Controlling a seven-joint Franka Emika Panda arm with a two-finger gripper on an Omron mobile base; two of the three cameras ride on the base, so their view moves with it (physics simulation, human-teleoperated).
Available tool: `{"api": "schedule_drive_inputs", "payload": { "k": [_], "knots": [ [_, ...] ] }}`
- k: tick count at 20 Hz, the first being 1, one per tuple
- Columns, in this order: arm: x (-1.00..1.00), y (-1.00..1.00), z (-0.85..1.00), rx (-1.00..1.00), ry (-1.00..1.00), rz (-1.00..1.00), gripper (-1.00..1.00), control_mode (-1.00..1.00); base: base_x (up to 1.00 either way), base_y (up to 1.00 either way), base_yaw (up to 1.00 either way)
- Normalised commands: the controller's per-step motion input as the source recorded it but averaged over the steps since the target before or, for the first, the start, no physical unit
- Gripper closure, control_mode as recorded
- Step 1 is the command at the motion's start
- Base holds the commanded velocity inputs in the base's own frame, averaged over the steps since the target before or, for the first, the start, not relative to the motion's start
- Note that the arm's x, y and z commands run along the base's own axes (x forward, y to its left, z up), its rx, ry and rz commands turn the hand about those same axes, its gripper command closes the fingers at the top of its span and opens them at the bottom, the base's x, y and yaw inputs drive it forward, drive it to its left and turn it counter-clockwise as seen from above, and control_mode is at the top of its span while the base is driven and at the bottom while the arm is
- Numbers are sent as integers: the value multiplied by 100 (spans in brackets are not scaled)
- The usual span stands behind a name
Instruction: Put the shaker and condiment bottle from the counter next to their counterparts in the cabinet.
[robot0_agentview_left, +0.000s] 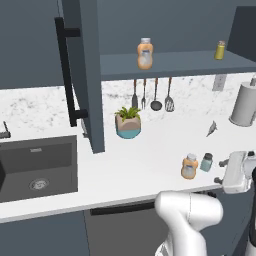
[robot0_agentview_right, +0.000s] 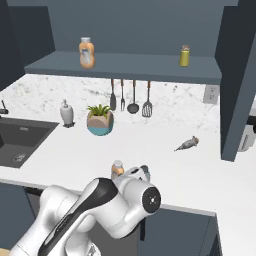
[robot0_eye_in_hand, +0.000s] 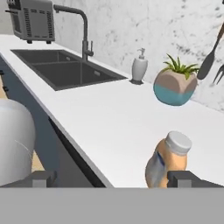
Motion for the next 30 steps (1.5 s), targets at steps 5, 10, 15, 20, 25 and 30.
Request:
{"api": "schedule_drive_inputs", "payload": {
  "k": [5, 10, 15, 20, 25, 30],
  "knots": [
    [36, 0, -21, 1, 0, -2, -100, -100, 0, 0, 0],
    [20, 0, -24, 8, 0, -3, -100, -100, 0, 0, 0],
    [24, -15, -24, 14, 7, 0, -100, -100, 0, 0, 0],
    [18, -12, -15, 15, 9, 0, -100, -100, 0, 0, 0],
    [8, -11, -3, 6, 0, 0, -100, -100, 0, 0, 0],
    [29, -4, 0, 5, 0, -1, -100, -100, 0, 0, 0]
  ]
}}
